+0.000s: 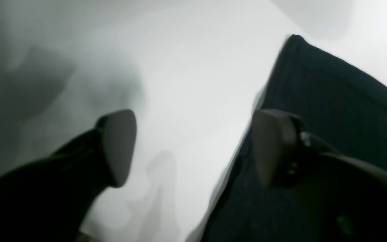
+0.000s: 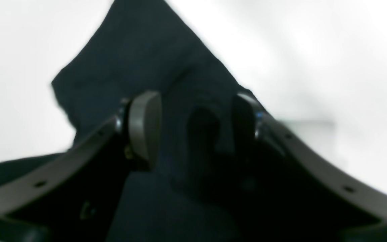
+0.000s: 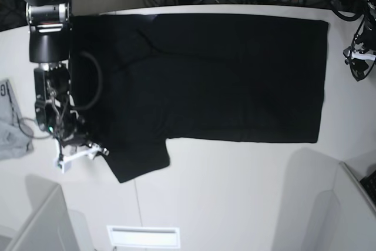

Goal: Fold the T-shirt properly
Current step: 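Move the right gripper to the sleeve and hem corner of the shirt, then move the left gripper to the opposite hem corner and grasp both corners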

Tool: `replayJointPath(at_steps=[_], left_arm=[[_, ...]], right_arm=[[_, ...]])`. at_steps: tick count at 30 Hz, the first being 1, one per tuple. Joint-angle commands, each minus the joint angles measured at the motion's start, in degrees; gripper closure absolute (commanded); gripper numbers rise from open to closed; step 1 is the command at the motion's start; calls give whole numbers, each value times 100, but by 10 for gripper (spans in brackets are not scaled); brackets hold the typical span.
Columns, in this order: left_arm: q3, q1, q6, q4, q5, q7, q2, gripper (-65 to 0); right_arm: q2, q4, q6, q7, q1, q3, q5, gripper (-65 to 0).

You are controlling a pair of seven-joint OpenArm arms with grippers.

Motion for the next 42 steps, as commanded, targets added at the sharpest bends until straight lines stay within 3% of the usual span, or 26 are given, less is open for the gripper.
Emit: replayJointPath(at_steps=[1, 6, 8, 10, 14, 16, 22, 27, 30, 33, 37, 42], left_arm=[[-39, 1, 25, 83, -36, -139, -97, -387], [-39, 1, 25, 83, -36, -139, -88, -114], [-39, 1, 25, 74, -36, -139, -88, -53], [-39, 1, 25, 74, -36, -139, -88, -39], [-39, 1, 25, 74, -36, -139, -88, -76], [-39, 1, 25, 74, -36, -139, -97, -110], [-30, -8, 25, 74, -36, -121, -97, -280], [-3, -8, 25, 74, -36, -121, -114, -402], [5, -149, 25, -49, -36, -121, -114, -431], [5, -456, 25, -445, 43, -112, -132, -434], [392, -975, 25, -805, 755, -112, -290, -434], [981, -1749, -2, -1148, 1705, -112, -396, -436]], right_arm=[[79, -233, 26, 107, 404, -111, 37, -350], [79, -1578, 26, 687, 1257, -964, 37, -410], [79, -1965, 35, 1021, 1477, -1289, 37, -413], [61, -2396, 149, 1223, 1714, -1553, 37, -413], [-27, -3328, 958, 1575, 2057, -1755, 46, -413], [-106, -3618, 1178, 1724, 2119, -1799, 46, -411], [-211, -3697, 1503, 1742, 2101, -1799, 46, -405], [-317, -3724, 1538, 1777, 2031, -1808, 46, -401], [-317, -3724, 1529, 1777, 1969, -1808, 37, -336], [-317, -3715, 1538, 1786, 1916, -1808, 37, -203], [-317, -3697, 1529, 1750, 1916, -1790, 37, 0], [-317, -3715, 1512, 1742, 1925, -1764, 46, 0]])
